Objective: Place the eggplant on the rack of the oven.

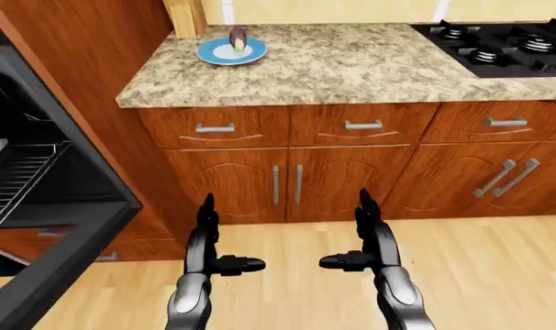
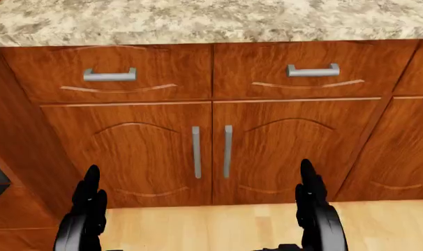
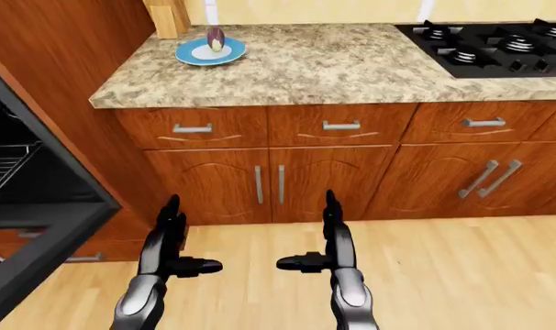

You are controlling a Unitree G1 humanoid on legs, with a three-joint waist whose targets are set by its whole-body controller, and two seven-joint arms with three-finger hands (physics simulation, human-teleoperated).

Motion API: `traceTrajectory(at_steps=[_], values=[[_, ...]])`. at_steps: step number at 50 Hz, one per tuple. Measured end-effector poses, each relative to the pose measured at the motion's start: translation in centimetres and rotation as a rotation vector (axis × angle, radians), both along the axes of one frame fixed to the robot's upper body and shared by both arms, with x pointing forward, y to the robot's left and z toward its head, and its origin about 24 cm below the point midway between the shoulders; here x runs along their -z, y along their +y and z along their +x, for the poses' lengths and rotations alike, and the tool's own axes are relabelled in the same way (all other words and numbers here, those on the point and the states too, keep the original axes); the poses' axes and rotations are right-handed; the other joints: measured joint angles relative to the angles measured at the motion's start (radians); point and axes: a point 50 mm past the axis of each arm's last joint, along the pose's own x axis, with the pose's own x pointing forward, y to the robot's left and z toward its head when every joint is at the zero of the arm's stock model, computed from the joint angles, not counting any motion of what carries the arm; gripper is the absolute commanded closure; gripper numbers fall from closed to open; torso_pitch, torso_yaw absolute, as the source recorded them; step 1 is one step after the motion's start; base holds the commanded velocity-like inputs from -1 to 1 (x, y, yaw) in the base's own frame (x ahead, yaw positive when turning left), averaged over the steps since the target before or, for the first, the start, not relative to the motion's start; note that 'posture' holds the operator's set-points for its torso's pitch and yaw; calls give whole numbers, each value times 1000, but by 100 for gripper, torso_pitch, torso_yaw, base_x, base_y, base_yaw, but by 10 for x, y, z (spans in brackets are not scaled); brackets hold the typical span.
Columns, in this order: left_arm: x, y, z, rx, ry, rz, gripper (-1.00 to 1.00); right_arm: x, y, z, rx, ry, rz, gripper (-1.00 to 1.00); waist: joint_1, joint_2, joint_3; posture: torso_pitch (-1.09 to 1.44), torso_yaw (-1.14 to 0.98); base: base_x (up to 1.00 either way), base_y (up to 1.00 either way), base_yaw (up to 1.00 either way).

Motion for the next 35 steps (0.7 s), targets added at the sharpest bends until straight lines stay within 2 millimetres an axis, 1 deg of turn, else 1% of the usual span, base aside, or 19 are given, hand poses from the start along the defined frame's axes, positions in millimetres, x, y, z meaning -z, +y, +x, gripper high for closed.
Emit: traceTrajectory(at_steps=[1,3,4,5,7,10,13,18,21,24,26,28,31,35], values=[[-4,1,1,0,-19,0,-100,-3,0,1,-4,-17,-2,-100,-1,-4,-10,0,0,0,0,0],[-20,0,6,4,-103,0,-100,-18,0,7,-8,-95,-8,-100,6,-4,-60,0,0,0,0,0],[-25,-1,8,7,-129,-1,-100,-22,1,9,-8,-117,-6,-100,7,-7,-51,0,0,0,0,0],[-24,-1,7,8,-129,-3,-100,-20,2,8,-11,-116,-5,-100,8,-10,-41,0,0,0,0,0],[-18,-2,4,11,-104,-3,-100,-16,2,5,-15,-93,-10,-100,8,-9,-53,0,0,0,0,0],[-13,-1,3,11,-70,1,-100,-13,0,4,-6,-71,-18,-100,8,-5,-53,0,0,0,0,0],[-14,0,2,7,-65,5,-100,-12,-2,4,3,-69,-23,-100,7,-5,-55,0,0,0,0,0],[-17,0,4,8,-84,10,-100,-16,0,5,-1,-85,-31,-100,7,-4,-67,0,0,0,0,0],[-16,0,6,6,-84,9,-100,-16,1,9,-8,-92,-34,-100,7,-4,-72,0,0,0,0,0],[-17,2,16,3,-85,17,-100,-16,-1,18,-4,-86,-41,-100,8,-4,-72,0,0,0,0,0],[-24,6,33,-15,-84,19,-100,-26,-4,43,7,-76,-38,-100,5,-2,-61,0,0,0,0,0],[-35,8,45,-28,-104,15,-100,-44,-10,58,34,-112,-35,-100,7,-1,-66,0,0,0,0,0],[-48,10,52,-42,-147,13,-100,-65,-9,66,42,-191,-33,-100,7,-4,-80,0,0,0,0,0],[-66,8,60,-34,-180,8,-100,-78,-5,72,28,-207,-32,-100,7,-5,-81,0,0,0,0,0]])
